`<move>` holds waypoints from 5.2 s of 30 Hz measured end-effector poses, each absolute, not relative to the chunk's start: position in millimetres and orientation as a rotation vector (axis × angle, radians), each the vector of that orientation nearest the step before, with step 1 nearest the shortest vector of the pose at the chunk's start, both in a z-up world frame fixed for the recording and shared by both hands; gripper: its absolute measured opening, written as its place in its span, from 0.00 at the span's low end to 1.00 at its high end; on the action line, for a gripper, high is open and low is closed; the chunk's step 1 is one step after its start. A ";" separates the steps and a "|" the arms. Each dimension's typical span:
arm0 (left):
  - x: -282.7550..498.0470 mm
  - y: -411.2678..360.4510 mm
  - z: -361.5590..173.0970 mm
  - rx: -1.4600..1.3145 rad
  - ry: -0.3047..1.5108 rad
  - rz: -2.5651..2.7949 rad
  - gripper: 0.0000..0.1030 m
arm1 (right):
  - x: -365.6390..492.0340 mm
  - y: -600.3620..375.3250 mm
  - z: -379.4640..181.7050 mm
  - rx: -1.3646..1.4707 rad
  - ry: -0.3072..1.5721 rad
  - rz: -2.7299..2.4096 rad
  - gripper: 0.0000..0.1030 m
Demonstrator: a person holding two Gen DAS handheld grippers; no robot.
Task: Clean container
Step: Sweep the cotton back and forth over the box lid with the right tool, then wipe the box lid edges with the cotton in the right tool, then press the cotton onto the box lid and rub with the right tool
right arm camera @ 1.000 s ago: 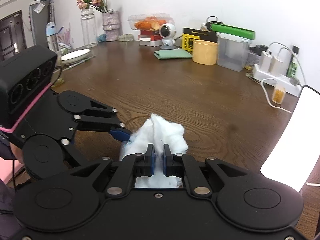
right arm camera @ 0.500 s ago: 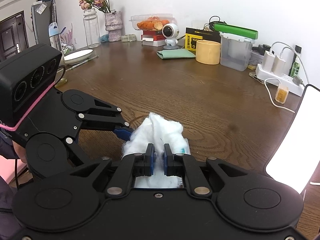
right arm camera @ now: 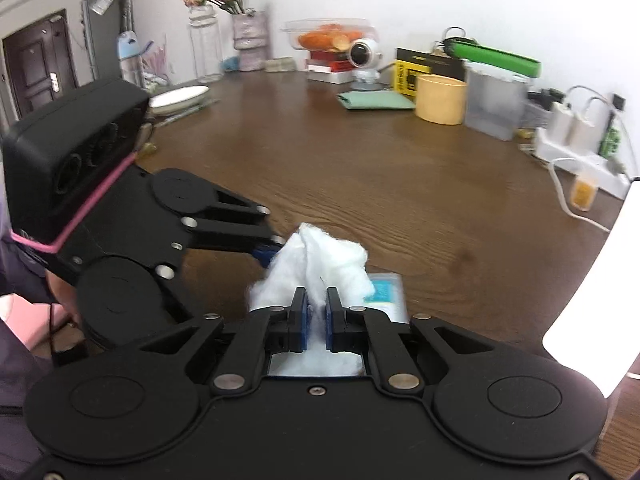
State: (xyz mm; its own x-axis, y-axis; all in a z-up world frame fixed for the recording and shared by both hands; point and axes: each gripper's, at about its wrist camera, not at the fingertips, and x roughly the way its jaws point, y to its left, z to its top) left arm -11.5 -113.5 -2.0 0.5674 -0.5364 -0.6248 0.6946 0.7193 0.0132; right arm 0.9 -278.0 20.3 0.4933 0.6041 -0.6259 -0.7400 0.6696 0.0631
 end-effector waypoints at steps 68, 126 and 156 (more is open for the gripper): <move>-13.0 -130.8 2.5 0.221 0.663 -0.551 0.60 | -0.2 -278.5 17.8 -0.305 0.598 0.767 0.08; -8.9 -135.6 1.0 0.234 0.658 -0.583 0.62 | 17.1 -310.2 16.6 -0.241 0.614 0.631 0.06; -26.3 -143.0 3.1 0.173 0.672 -0.438 0.61 | 15.4 -310.8 11.2 -0.178 0.606 0.667 0.05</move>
